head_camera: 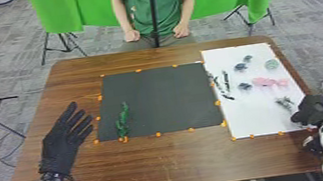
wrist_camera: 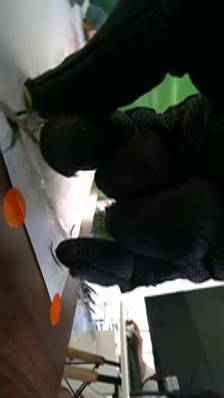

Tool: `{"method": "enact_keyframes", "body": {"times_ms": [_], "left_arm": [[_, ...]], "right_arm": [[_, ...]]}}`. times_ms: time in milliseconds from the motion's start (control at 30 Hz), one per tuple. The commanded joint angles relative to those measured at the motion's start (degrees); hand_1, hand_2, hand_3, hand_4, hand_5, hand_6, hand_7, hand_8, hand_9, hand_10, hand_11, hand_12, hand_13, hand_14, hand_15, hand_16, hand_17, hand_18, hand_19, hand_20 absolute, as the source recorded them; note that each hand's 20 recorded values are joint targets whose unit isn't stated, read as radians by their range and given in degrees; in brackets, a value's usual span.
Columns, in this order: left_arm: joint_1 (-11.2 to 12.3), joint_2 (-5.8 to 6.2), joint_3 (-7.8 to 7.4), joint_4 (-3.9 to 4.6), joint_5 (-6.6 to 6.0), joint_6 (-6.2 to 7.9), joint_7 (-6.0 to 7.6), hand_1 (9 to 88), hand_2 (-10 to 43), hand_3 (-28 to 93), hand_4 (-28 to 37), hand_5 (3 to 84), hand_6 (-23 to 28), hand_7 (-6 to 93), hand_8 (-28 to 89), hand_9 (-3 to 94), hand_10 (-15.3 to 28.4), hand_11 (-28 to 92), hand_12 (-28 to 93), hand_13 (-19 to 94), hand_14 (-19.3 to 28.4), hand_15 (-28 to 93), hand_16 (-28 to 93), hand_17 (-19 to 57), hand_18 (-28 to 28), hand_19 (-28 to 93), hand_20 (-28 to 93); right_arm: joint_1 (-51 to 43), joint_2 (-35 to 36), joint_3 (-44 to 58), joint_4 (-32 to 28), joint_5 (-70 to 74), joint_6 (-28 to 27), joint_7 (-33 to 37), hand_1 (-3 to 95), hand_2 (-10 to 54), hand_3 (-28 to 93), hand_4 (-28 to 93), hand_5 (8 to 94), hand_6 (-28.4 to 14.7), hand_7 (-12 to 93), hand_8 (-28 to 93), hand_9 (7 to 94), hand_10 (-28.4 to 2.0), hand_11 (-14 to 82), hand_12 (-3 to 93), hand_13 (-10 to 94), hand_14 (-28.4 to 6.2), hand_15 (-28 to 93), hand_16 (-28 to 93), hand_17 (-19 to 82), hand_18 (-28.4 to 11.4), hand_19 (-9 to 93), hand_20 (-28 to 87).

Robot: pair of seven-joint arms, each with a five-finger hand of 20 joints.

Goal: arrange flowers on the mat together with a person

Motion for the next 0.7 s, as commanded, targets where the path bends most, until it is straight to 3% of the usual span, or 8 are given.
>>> {"method": "enact_keyframes", "body": {"times_ms": [33, 200, 400, 600, 700], "left_arm": [[0.74, 0.03, 0.24, 0.46, 0.03, -0.65, -0.34, 25.6, -0.5, 70, -27.7, 28.9, 1.9, 15.7, -9, 24.4, 11.1, 15, 16, 23, 13.6, 20, 2, -9.3, 21.1, 42, 8], [1.01, -0.02, 0.23, 0.43, 0.11, -0.90, 0.06, 25.6, -0.6, 70, -27.7, 28.9, 1.9, 15.9, -9, 24.4, 11.1, 15, 16, 23, 13.6, 20, 2, -9.3, 21.1, 42, 8], [1.83, -0.06, 0.11, -0.07, 0.08, -0.24, 0.38, 25.6, -0.6, 70, -27.8, 28.9, 2.0, 16.0, -9, 24.4, 11.1, 16, 16, 23, 13.7, 21, 2, -9.3, 21.1, 42, 8], [2.23, -0.09, -0.27, -0.36, 0.12, -0.05, 0.38, 25.6, -0.6, 70, -27.8, 28.9, 1.9, 16.2, -9, 24.5, 11.1, 16, 15, 23, 13.7, 21, 2, -9.3, 21.1, 42, 7], [3.05, -0.08, -0.26, -0.56, 0.71, -0.02, 0.63, 25.9, -0.9, 71, -27.6, 28.9, 1.9, 16.3, -9, 24.4, 11.1, 16, 15, 23, 13.7, 21, 2, -9.3, 21.1, 42, 7]], "right_arm": [[-2.71, 0.81, -2.01, 0.61, -2.38, 13.40, -2.56, 40.6, -9.5, 85, -19, 78.6, -1.5, 61, 20, 83.3, -9.9, 73.8, 47.2, 85, -8.8, 85, 26, 41, -19.4, 86, 28], [-1.55, 1.38, -2.94, -1.81, -2.79, 18.24, -3.37, 39.2, -9.5, 86, -17, 79.6, -1.9, 61, 21, 84.6, -9.8, 74.3, 47.3, 86, -9.0, 86, 26, 43, -19.8, 87, 29], [3.45, 1.87, -5.55, -5.82, -3.09, 18.24, -4.40, 39.0, -9.5, 86, -16, 79.5, -2.2, 61, 22, 84.9, -9.9, 74.5, 47.6, 86, -9.1, 86, 27, 43, -19.9, 87, 29], [13.91, 1.73, -13.16, -8.72, -1.52, 14.52, -5.73, 38.8, -9.5, 86, -15, 79.5, -2.1, 61, 22, 85.1, -9.9, 74.7, 47.6, 87, -8.8, 87, 27, 43, -19.7, 87, 28], [20.60, -0.37, -18.47, -8.92, 0.70, 6.64, -7.29, 38.7, -9.5, 86, -15, 79.6, -2.0, 61, 22, 85.3, -9.5, 74.8, 47.7, 87, -8.6, 87, 27, 43, -19.6, 87, 28]]}}
